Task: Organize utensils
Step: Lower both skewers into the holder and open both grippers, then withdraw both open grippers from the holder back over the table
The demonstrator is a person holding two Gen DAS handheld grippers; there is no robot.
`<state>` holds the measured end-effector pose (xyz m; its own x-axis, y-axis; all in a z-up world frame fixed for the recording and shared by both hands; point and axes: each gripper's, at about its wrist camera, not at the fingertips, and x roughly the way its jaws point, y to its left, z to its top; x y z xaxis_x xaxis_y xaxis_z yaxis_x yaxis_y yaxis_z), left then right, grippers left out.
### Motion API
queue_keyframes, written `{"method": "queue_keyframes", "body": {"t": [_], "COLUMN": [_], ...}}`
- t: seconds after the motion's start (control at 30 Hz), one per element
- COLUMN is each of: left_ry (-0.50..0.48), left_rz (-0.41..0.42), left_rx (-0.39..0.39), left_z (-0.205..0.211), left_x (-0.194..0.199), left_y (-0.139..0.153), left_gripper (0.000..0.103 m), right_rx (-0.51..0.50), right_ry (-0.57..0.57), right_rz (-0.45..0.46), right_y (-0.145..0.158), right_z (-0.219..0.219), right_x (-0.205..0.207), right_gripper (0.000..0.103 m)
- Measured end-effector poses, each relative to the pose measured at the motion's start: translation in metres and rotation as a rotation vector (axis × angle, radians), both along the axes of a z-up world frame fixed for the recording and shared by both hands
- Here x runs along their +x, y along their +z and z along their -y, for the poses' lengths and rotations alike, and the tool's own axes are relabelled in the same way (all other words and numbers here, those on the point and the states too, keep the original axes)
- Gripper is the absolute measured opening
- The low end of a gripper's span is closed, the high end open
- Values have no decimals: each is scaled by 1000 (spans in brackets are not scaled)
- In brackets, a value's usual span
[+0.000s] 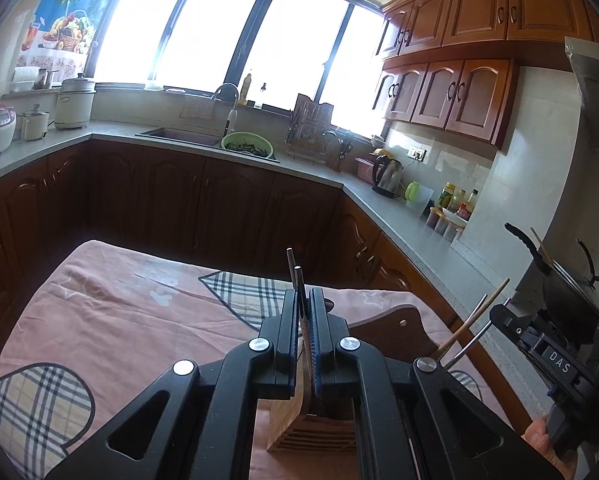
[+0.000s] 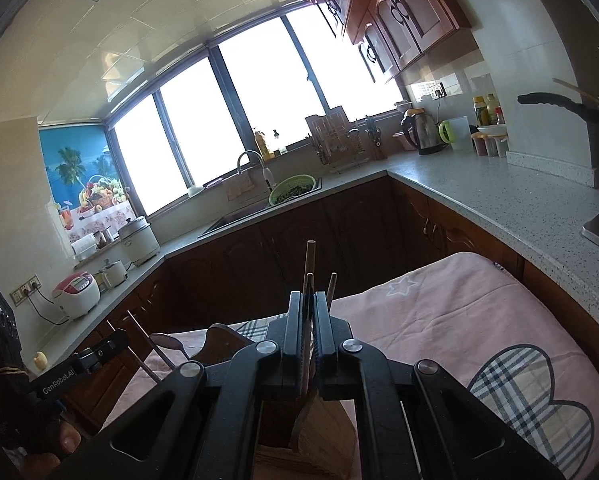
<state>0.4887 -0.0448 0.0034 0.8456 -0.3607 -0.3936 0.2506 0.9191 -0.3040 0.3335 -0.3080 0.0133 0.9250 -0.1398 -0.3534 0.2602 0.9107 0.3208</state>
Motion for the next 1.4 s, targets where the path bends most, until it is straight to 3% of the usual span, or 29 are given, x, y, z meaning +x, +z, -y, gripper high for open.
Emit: {"method": "queue_keyframes", "body": {"t": [0.47, 0.53, 0.6, 0.67, 0.7, 0.73, 0.8, 0.83, 0.9, 1.03, 1.4], "left_ry": [-11, -10, -11, 2, 6, 12, 20, 20, 31, 45, 41], "left_rz": [-33, -40, -47, -45, -41, -39, -41, -39, -43, -43, -119], "left_rx": [-17, -14, -13, -16, -17, -16, -12, -15, -9, -7, 12], "left_z": [-18, -18, -19, -22, -23, -25, -27, -28, -32, -42, -71], "left_x": [0, -1, -2, -6, -9, -12, -18, -22, -31, -56, -136], "left_y": [-3, -3, -2, 0, 1, 2, 4, 5, 8, 13, 16], "left_gripper": [5, 6, 13, 33, 40, 43, 59, 62, 80, 88, 91], "right_rx": [21, 25, 34, 47, 54, 62, 76, 81, 95, 124, 90], "right_ry": [10, 16, 15, 11, 6, 5, -1, -3, -5, -8, 52], "right_rz": [-33, -41, -44, -39, -34, -25, -5, 1, 11, 46, 23], "right_y": [-1, 0, 0, 1, 1, 2, 5, 6, 9, 16, 21], "right_z": [4, 5, 6, 7, 8, 9, 10, 10, 11, 10, -21], "right_x": [6, 7, 5, 1, -2, -6, -14, -17, -24, -44, -94], "right_gripper": [5, 10, 13, 20, 29, 46, 60, 65, 73, 92, 93]}}
